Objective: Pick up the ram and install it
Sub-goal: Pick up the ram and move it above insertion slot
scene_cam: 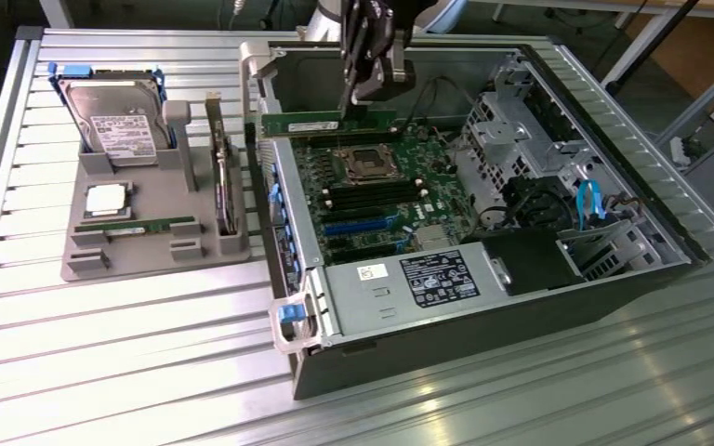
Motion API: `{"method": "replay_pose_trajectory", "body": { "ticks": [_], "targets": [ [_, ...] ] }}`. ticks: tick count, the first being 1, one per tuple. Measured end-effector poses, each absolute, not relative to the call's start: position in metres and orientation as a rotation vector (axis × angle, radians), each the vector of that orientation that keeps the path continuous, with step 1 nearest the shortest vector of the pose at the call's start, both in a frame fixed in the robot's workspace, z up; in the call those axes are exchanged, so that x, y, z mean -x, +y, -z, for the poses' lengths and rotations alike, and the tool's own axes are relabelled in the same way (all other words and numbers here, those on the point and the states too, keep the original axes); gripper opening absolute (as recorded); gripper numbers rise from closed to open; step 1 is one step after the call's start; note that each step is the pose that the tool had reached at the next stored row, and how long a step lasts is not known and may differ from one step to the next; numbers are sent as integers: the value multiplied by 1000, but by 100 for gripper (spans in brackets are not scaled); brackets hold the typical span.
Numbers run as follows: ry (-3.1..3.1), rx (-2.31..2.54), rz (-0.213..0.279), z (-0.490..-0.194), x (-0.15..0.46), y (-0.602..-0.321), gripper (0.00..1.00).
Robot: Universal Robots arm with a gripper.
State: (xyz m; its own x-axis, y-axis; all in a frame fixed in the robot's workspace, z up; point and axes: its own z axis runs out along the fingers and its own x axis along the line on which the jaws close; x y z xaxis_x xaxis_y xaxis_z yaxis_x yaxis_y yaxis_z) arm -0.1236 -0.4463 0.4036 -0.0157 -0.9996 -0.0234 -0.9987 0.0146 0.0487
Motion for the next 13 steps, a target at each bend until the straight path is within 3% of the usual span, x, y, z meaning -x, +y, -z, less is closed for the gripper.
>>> {"method": "replay_pose_trajectory", "body": {
  "ticks": [13],
  "targets": [
    [-2224, -2191, 82, -404, 60, -446, 11]
  ]
}}
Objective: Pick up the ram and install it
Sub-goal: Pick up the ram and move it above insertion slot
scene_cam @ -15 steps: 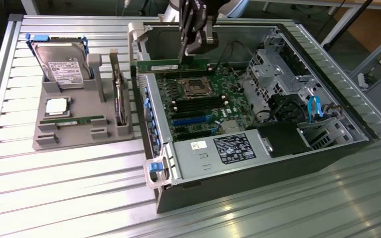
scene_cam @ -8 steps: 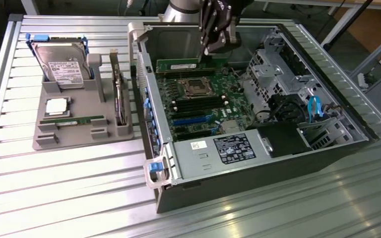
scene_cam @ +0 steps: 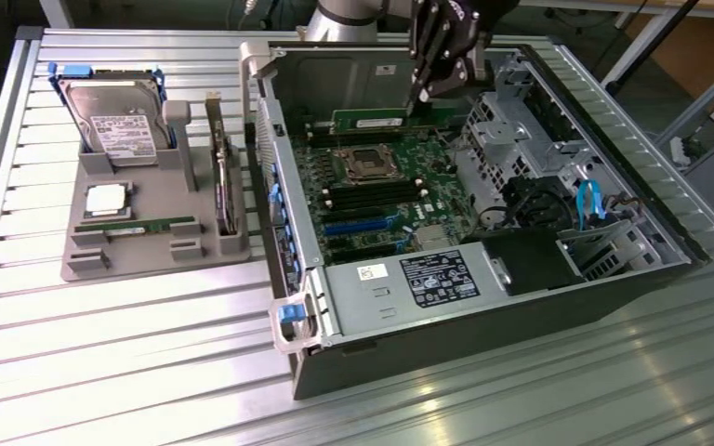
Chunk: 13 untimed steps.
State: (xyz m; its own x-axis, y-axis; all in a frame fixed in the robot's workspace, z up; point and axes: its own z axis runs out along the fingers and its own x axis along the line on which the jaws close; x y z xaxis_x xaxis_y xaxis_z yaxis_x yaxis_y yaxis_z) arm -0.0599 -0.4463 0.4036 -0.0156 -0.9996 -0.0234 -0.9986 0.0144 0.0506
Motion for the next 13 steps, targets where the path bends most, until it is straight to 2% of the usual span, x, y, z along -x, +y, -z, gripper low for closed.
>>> {"method": "replay_pose_trajectory", "body": {
  "ticks": [5, 13],
  "targets": [
    [-2224, -2191, 82, -404, 51, -446, 11],
    [-2224, -2191, 82, -376, 51, -446, 11]
  ]
}}
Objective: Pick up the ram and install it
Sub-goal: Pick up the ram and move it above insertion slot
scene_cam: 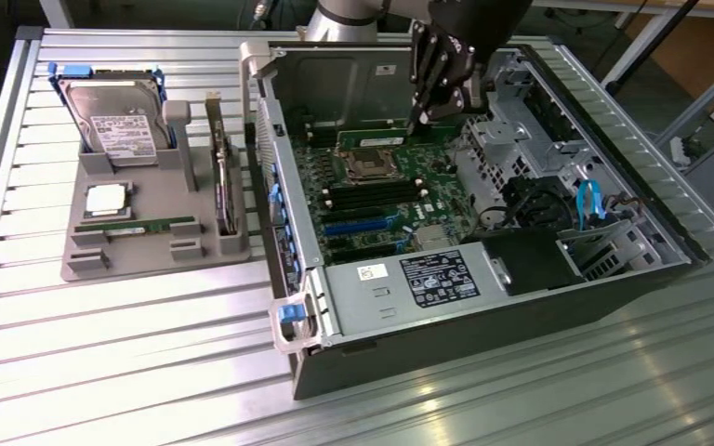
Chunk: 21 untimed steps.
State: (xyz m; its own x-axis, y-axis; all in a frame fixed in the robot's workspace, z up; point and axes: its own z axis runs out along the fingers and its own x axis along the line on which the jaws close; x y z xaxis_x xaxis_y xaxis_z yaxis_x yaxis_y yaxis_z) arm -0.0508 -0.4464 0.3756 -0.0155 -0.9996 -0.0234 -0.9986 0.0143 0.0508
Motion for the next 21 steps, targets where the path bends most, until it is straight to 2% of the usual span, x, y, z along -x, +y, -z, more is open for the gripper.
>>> {"method": "replay_pose_trajectory", "body": {
  "ticks": [15, 21],
  "targets": [
    [-2224, -2191, 82, -369, 51, -426, 11],
    [-2224, -2191, 82, -368, 51, -426, 11]
  ]
}}
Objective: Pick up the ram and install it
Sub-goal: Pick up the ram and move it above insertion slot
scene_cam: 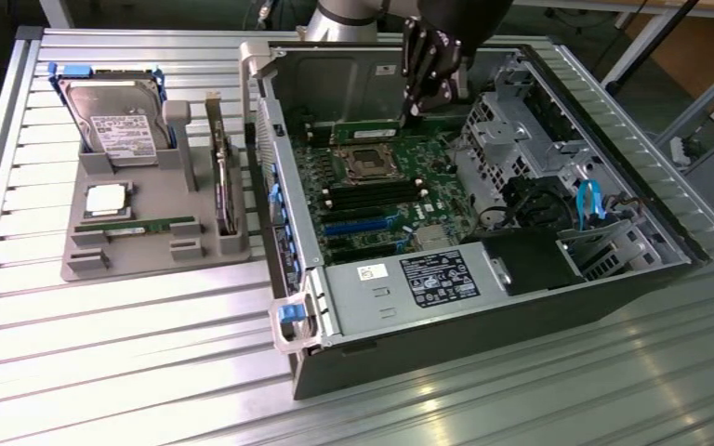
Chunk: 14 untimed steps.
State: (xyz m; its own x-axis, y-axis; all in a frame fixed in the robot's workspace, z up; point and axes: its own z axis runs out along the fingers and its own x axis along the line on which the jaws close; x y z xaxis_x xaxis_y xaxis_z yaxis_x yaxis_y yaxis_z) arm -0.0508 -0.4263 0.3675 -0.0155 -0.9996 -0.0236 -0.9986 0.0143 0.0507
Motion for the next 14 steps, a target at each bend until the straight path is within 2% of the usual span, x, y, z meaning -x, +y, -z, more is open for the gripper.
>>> {"method": "replay_pose_trajectory", "body": {
  "ticks": [14],
  "targets": [
    [-2223, -2190, 83, -363, 32, -426, 11]
  ]
}}
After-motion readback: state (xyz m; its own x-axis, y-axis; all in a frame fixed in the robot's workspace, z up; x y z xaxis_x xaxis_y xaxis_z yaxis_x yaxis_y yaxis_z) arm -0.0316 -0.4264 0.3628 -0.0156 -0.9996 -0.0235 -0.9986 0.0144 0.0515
